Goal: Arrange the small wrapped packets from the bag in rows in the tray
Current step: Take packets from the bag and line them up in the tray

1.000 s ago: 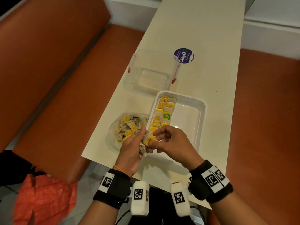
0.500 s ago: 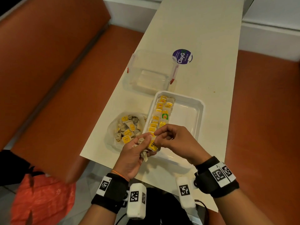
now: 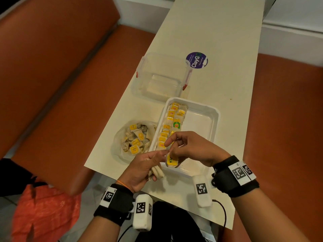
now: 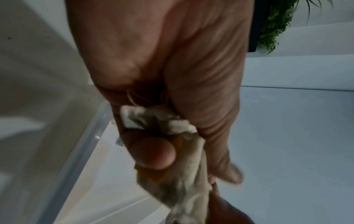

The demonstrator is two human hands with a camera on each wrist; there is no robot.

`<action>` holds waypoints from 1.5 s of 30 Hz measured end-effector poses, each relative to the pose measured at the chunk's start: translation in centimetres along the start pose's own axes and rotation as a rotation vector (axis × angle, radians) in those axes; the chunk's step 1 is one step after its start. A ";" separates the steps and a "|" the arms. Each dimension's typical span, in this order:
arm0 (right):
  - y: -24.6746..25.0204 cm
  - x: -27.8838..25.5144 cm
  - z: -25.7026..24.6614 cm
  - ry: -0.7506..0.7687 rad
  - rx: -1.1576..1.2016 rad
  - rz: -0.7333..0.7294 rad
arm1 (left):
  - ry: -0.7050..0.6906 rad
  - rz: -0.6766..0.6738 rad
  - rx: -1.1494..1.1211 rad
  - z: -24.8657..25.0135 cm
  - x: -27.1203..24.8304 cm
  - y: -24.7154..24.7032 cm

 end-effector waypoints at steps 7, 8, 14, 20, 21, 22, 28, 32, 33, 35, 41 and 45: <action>1.2 0.9 2.3 -0.032 0.036 0.047 | 0.047 0.079 0.027 -1.0 0.4 0.1; 1.4 1.0 3.0 -0.044 0.084 0.070 | 0.036 0.110 0.012 -1.0 0.5 0.2; 1.2 1.3 7.4 -0.123 0.378 0.161 | -0.033 0.264 -0.084 -1.4 1.4 0.6; 1.6 2.4 9.1 -0.126 0.354 0.261 | 0.029 0.249 0.064 -2.0 2.0 1.0; 1.8 2.6 9.2 -0.125 0.341 0.269 | 0.027 0.256 0.106 -1.9 2.1 1.3; 2.0 2.8 9.3 -0.124 0.328 0.277 | 0.028 0.272 0.140 -1.8 2.1 1.6; 3.6 5.1 11.5 -0.206 0.219 0.398 | 0.024 0.360 0.101 -0.9 1.8 3.4; 3.2 6.5 12.4 -0.246 0.150 0.380 | 0.022 0.373 0.062 -0.6 1.3 4.2; 3.3 6.7 12.5 -0.248 0.132 0.390 | 0.020 0.378 0.060 -0.5 1.2 4.5; 3.7 6.9 12.7 -0.247 0.094 0.438 | 0.016 0.388 0.060 -0.4 1.1 5.0; 4.8 6.2 12.6 -0.223 0.020 0.585 | 0.025 0.402 0.070 -0.6 0.9 5.8; 5.0 5.8 12.8 -0.221 -0.013 0.633 | 0.033 0.402 0.062 -0.5 0.8 5.8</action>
Point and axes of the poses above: each hand's wrist, its own x-axis towards the middle knuckle, its own y-axis out of the back of the hand, z = x × y, the point moved 10 cm from there along x, towards the middle knuckle, and after that the axes turned 2 degrees about z, right-handed, at the moved point
